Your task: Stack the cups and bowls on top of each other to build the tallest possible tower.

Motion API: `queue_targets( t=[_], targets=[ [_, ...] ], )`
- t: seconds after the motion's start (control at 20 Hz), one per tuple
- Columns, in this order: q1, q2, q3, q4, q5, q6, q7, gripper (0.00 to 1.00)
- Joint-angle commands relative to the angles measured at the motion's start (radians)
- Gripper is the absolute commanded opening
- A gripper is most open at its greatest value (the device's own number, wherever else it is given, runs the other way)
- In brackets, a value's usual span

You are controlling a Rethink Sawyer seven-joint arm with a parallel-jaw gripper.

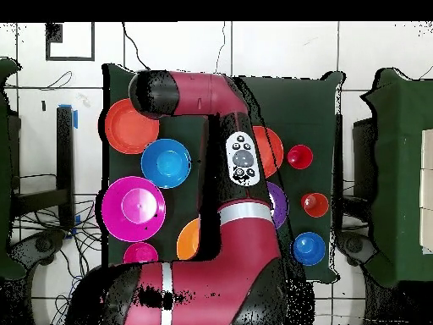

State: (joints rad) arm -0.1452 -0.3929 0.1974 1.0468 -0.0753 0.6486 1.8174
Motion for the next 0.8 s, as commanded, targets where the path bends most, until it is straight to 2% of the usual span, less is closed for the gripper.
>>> queue_targets(
  t=[0.05,0.8],
  targets=[
    [0.007,0.056,0.078,0.099,-0.007,0.032,0.007,1.00],
    [-0.002,0.125,0.096,0.046,-0.018,-0.033,-0.016,1.00]
  ],
)
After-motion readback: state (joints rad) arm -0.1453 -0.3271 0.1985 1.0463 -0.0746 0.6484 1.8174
